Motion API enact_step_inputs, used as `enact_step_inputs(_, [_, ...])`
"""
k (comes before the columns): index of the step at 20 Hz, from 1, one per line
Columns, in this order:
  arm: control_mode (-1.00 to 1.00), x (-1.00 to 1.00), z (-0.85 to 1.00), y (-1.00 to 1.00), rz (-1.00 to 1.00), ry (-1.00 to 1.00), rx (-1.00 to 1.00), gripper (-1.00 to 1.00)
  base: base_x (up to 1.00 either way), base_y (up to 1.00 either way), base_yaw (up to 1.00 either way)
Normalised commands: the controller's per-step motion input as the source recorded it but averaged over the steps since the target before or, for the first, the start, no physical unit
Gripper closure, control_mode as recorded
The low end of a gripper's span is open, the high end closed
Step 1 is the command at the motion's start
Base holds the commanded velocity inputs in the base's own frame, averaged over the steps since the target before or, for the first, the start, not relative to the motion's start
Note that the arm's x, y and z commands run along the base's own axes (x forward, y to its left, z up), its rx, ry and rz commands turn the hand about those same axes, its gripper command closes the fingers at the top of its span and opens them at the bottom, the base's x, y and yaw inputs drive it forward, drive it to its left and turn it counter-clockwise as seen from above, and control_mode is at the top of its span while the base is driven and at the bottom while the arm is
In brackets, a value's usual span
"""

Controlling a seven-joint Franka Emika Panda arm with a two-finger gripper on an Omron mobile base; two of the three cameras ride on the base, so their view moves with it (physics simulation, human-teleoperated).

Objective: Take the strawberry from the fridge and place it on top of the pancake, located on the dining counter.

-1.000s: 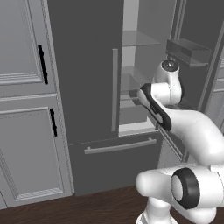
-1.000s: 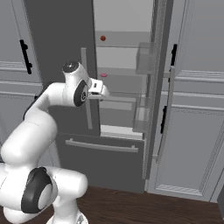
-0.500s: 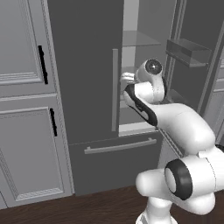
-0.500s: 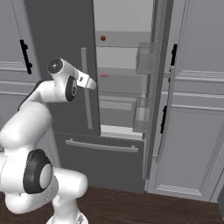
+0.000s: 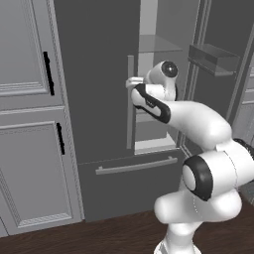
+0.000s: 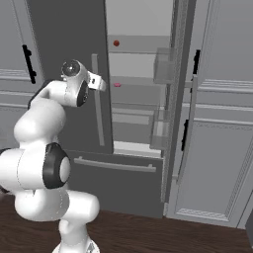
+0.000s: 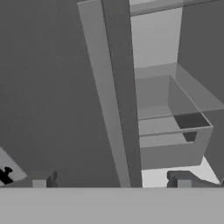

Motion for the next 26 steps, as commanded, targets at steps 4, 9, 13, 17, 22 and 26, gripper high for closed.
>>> enact_step_inputs(4, [-1.00,0.36,-0.02,0.03,-0.03,0.00,-0.04,-1.00,0.00,0.00,0.00])
enact_step_inputs(9, [-1.00,0.30,0.00,0.20,-0.04,0.05,-0.10,-1.00,0.00,0.00,0.00])
enact_step_inputs(13, [-1.00,0.37,0.00,0.17,-0.02,0.00,-0.15,-1.00,0.00,0.00,0.00])
enact_step_inputs(17, [-1.00,0.26,0.00,0.06,0.00,-0.06,0.00,-1.00,0.00,0.00,0.00])
enact_step_inputs(22, [-1.00,0.53,0.00,0.11,-0.04,-0.02,0.00,-1.00,0.00,0.00,0.00])
enact_step_inputs(26, [-1.00,0.49,0.00,0.00,-0.05,0.00,0.00,-1.00,0.00,0.00,0.00])
